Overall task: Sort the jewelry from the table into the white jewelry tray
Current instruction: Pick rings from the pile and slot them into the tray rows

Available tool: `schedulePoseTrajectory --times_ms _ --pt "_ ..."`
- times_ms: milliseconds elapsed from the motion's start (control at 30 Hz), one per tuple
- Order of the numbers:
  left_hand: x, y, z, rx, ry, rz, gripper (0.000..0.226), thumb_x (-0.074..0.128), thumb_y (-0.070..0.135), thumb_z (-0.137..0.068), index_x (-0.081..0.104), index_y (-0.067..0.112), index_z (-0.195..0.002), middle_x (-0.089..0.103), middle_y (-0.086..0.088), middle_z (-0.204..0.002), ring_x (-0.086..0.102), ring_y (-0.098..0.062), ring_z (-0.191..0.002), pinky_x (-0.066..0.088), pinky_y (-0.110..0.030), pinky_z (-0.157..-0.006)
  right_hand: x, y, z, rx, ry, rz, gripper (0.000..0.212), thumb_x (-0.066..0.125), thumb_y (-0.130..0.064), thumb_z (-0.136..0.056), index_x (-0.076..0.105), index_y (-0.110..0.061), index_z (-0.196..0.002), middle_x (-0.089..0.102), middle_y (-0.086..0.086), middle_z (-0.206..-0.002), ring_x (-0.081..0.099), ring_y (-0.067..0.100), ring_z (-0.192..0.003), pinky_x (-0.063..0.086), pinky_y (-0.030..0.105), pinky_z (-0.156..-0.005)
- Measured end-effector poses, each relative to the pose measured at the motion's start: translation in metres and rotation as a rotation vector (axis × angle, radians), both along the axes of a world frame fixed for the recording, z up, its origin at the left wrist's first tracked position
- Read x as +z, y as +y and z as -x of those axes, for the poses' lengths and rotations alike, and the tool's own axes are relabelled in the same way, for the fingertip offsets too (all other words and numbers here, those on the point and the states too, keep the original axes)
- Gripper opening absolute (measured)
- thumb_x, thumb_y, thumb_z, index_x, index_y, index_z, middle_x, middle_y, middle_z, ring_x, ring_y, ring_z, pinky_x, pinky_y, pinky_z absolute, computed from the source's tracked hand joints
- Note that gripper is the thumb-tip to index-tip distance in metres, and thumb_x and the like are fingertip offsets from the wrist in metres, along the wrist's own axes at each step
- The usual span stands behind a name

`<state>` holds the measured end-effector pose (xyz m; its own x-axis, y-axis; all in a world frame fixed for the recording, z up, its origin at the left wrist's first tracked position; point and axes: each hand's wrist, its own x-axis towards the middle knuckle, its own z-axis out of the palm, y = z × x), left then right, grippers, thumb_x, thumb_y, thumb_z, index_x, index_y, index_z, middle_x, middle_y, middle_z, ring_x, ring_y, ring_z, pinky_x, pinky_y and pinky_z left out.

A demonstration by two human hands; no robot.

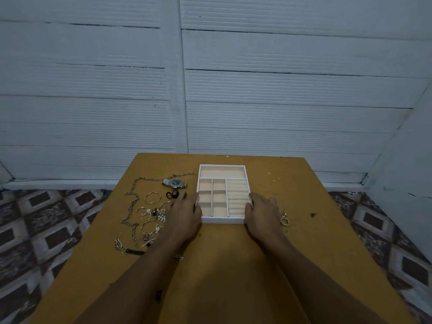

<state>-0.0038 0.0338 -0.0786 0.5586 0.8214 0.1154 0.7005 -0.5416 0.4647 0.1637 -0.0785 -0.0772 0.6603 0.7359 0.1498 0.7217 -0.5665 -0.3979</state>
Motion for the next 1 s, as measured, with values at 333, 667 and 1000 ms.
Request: schedulePoseTrajectory --times_ms 333,667,1000 --pt "-0.007 -0.02 0.02 -0.017 0.002 -0.03 0.042 0.034 0.03 -0.102 0.041 0.024 -0.142 0.039 -0.013 -0.149 0.027 -0.025 -0.142 0.019 -0.045 -0.114 -0.001 -0.028 0.019 0.014 0.009 -0.028 0.036 0.033 -0.028 -0.101 0.05 -0.021 -0.132 0.058 0.001 -0.131 0.042 0.023 -0.12 0.029 0.044 -0.1" --pt "-0.007 -0.039 0.036 -0.038 -0.003 -0.04 0.044 0.035 0.03 -0.102 0.039 0.022 -0.145 0.035 -0.008 -0.152 0.022 -0.023 -0.144 0.015 -0.043 -0.115 -0.006 -0.05 0.03 -0.003 0.005 -0.037 0.034 0.035 -0.029 -0.1 0.051 -0.026 -0.131 0.058 -0.005 -0.131 0.043 0.022 -0.119 0.027 0.04 -0.096" --pt "-0.008 -0.055 0.046 -0.041 -0.003 -0.037 0.045 0.034 0.031 -0.102 0.036 0.023 -0.146 0.033 -0.008 -0.154 0.017 -0.021 -0.146 0.01 -0.044 -0.118 -0.01 -0.067 0.039 0.002 0.042 -0.04 0.038 0.034 -0.032 -0.101 0.046 -0.027 -0.137 0.056 -0.007 -0.134 0.039 0.021 -0.122 0.027 0.04 -0.095"
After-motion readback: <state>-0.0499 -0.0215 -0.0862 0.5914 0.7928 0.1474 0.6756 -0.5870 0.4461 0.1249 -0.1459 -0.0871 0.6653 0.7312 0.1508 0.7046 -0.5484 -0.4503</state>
